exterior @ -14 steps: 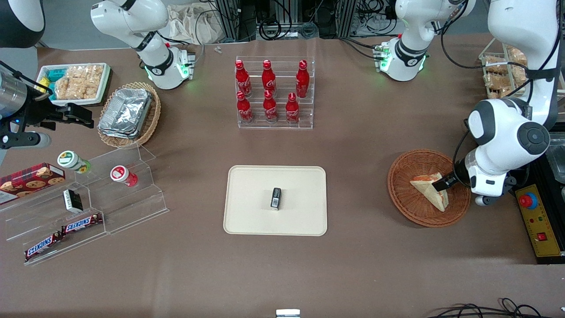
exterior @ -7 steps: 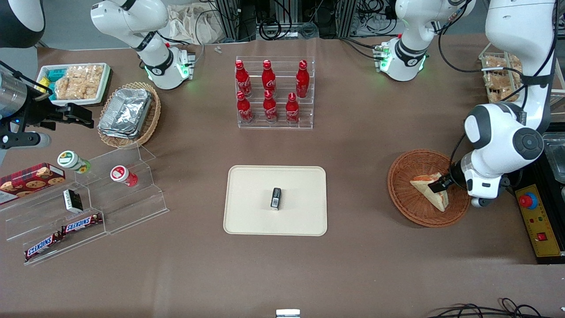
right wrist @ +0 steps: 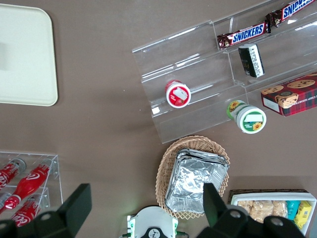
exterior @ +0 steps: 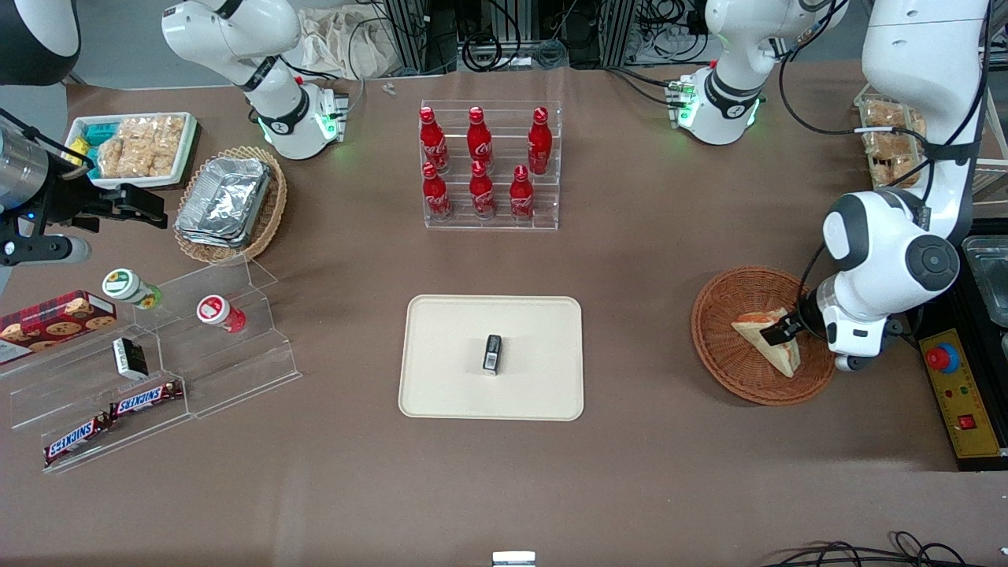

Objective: Place sandwich from basket to tray
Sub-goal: 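Lower the left gripper and close it on the sandwich's wrapped edge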

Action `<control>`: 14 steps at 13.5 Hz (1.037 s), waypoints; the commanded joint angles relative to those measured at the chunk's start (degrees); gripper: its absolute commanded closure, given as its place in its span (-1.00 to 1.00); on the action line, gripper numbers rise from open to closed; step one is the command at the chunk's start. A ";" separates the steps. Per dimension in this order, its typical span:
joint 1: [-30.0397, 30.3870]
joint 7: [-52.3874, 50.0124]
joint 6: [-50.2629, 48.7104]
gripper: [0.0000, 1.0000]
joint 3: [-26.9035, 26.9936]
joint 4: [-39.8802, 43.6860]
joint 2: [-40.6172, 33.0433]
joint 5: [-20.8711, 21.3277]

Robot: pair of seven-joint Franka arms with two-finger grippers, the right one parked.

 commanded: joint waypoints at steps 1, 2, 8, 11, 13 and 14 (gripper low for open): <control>0.13 -0.76 1.61 -0.90 -0.16 -0.70 0.26 -0.66; 0.13 -0.76 1.61 -0.89 -0.16 -0.70 0.27 -0.66; 0.04 -1.72 2.49 -0.52 -0.16 -0.79 0.79 -0.66; -0.05 -2.25 2.49 -0.25 -0.16 -0.61 0.79 -0.66; -0.40 -4.96 2.40 0.35 -0.16 -0.17 0.71 -0.57; -0.48 -5.24 2.31 0.52 -0.25 0.00 0.62 -0.48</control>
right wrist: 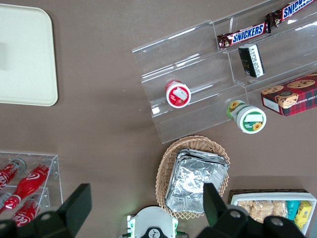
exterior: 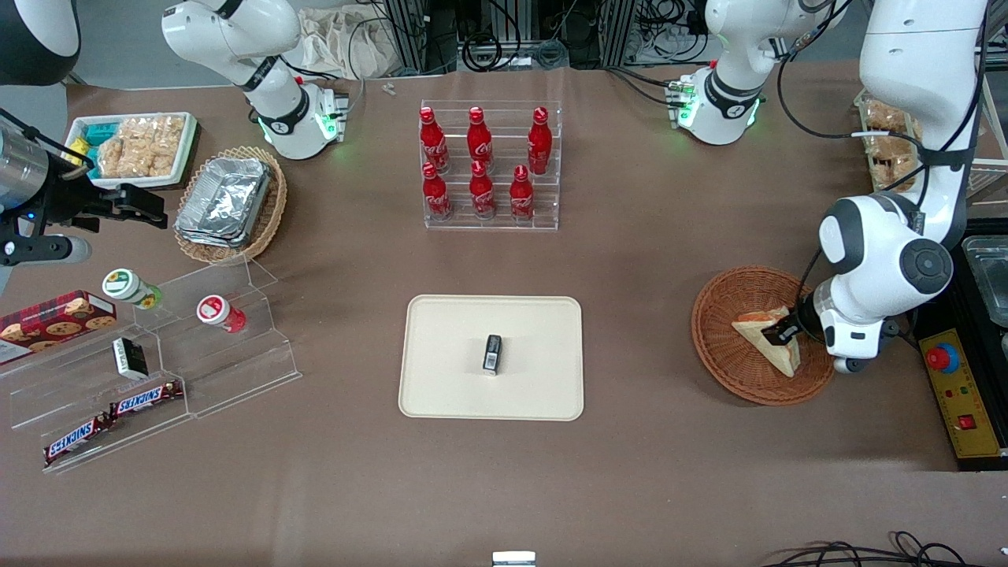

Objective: Place sandwich from basket to tray
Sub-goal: 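Lower the left gripper and close it on the sandwich's wrapped edge, then lift the sandwich out of the basket and carry it toward the tray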

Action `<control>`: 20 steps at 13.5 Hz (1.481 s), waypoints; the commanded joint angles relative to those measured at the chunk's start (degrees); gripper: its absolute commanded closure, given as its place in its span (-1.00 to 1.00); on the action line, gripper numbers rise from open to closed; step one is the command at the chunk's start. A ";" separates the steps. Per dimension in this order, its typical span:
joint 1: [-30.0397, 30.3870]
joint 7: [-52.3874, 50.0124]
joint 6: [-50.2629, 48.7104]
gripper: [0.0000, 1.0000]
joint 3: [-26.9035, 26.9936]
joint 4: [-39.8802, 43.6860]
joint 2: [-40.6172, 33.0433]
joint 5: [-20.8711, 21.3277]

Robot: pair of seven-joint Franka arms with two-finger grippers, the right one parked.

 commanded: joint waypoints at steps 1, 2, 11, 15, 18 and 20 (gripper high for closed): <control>-0.58 -2.03 0.69 0.58 -0.20 0.04 -0.80 -0.48; -0.75 -2.11 0.08 0.64 -0.20 0.39 -1.23 -0.57; -1.11 -0.36 -33.47 0.95 -0.64 20.85 -4.84 0.14; -1.20 5.62 -38.24 0.95 -4.32 23.60 -6.07 1.97; -1.20 4.92 -38.42 0.95 -12.04 24.38 -5.55 8.12; -1.98 4.66 -38.60 1.00 -16.70 24.91 -5.02 9.10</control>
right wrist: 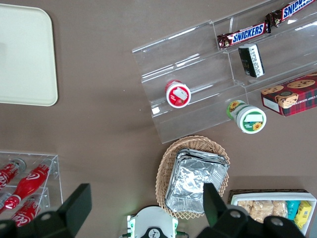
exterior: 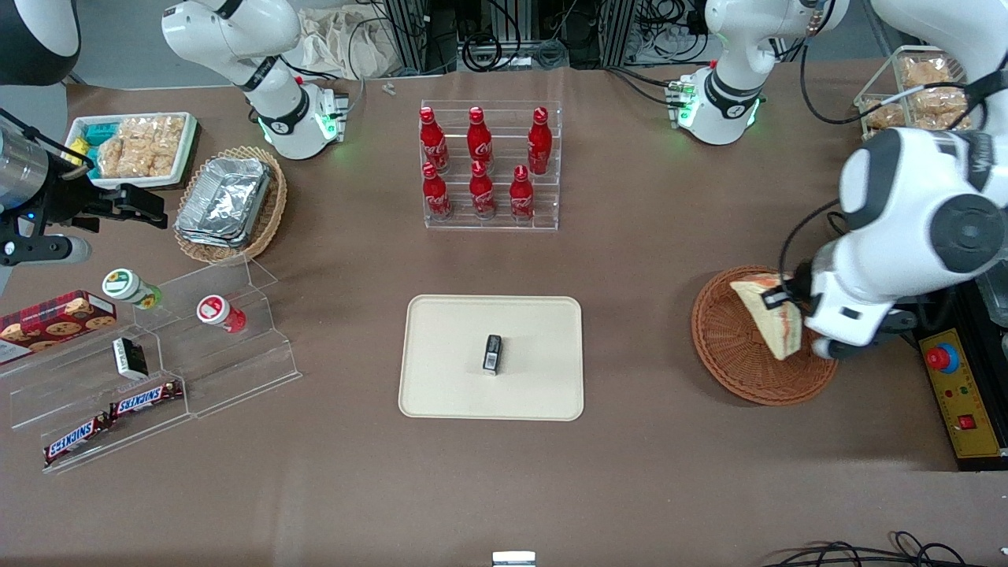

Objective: Place sandwich from basket to tray
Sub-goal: 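Lift the sandwich out of the basket and carry it toward the tray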

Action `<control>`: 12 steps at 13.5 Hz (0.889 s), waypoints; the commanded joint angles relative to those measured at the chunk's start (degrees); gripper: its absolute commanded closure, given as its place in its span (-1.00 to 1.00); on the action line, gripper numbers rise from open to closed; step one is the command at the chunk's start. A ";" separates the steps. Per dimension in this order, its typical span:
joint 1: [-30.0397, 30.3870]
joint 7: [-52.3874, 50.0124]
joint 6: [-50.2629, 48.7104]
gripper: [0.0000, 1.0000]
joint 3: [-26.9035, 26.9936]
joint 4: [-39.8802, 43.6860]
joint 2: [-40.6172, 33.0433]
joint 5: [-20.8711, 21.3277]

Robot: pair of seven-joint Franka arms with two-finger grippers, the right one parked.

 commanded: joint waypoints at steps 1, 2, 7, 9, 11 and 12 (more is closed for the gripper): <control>-1.33 -0.14 -1.37 1.00 -4.57 2.07 0.72 1.71; -3.25 -0.14 -0.59 0.99 -5.63 2.16 0.81 1.79; -15.29 -0.49 0.39 0.96 -5.90 7.60 8.44 6.17; -17.32 -1.80 2.31 0.93 -5.90 9.10 11.43 9.16; -20.13 -2.60 6.34 0.93 -5.82 9.72 14.33 10.66; -20.23 -2.60 9.23 0.93 -5.81 9.72 15.56 11.28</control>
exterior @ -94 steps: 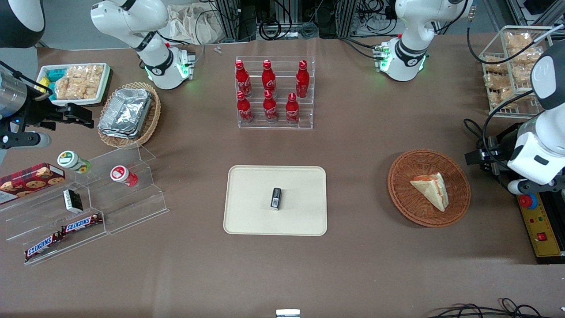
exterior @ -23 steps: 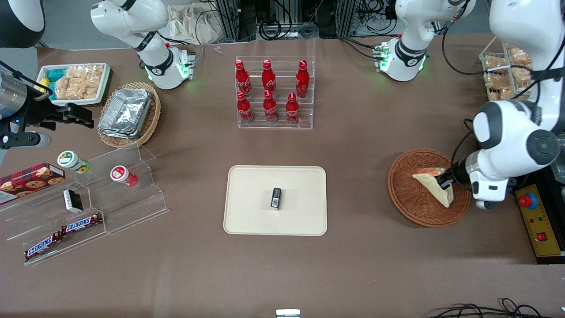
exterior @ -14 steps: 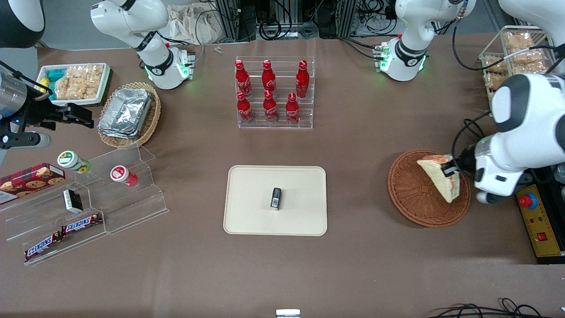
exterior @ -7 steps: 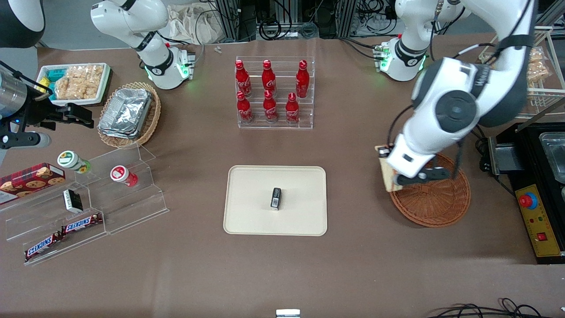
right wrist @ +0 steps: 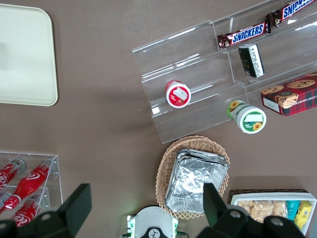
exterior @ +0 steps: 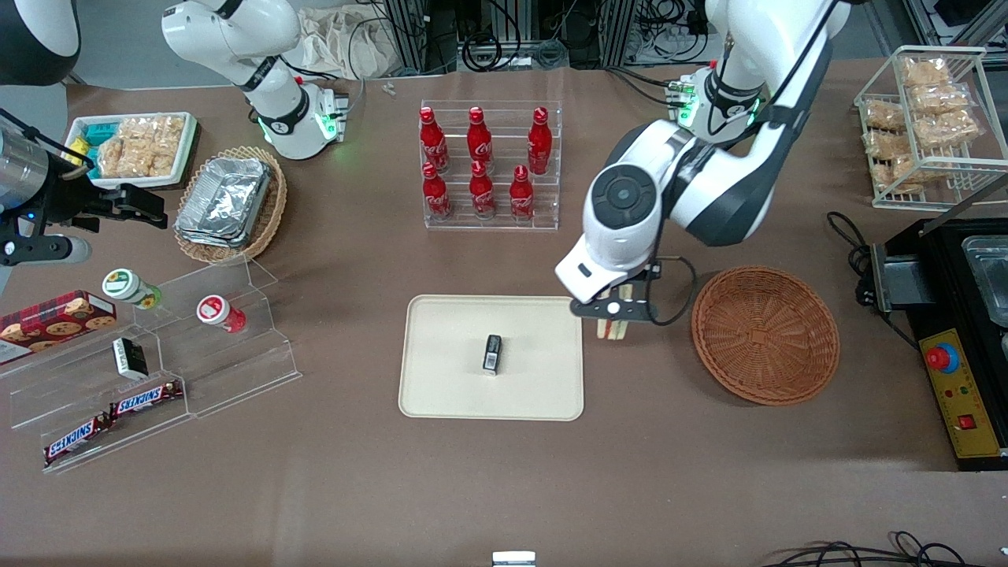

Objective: Place sandwich from basket to tray
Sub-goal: 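Lower the sandwich onto the white tray beside the black box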

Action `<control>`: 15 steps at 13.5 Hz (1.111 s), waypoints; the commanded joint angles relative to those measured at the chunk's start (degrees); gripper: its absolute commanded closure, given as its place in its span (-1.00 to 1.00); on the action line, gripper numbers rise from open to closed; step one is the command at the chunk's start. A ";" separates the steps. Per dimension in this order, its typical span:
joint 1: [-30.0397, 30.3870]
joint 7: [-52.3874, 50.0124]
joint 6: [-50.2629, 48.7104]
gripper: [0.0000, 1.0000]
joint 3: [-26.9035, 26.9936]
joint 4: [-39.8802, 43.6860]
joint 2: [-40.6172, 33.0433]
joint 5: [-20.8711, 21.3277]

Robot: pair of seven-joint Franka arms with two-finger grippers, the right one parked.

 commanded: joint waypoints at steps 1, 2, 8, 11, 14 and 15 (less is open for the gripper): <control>-1.50 -0.88 4.75 0.93 0.46 3.03 4.89 2.00; -1.50 -0.88 7.56 0.93 0.46 3.29 6.82 2.00; -2.12 -5.69 19.27 0.93 0.63 5.49 15.62 4.98; -3.08 -10.54 22.00 0.92 0.63 5.49 17.47 7.97; -2.91 -10.90 22.00 -0.20 0.63 5.49 17.82 7.18; -2.74 -10.90 22.00 -0.77 0.63 5.49 17.83 7.01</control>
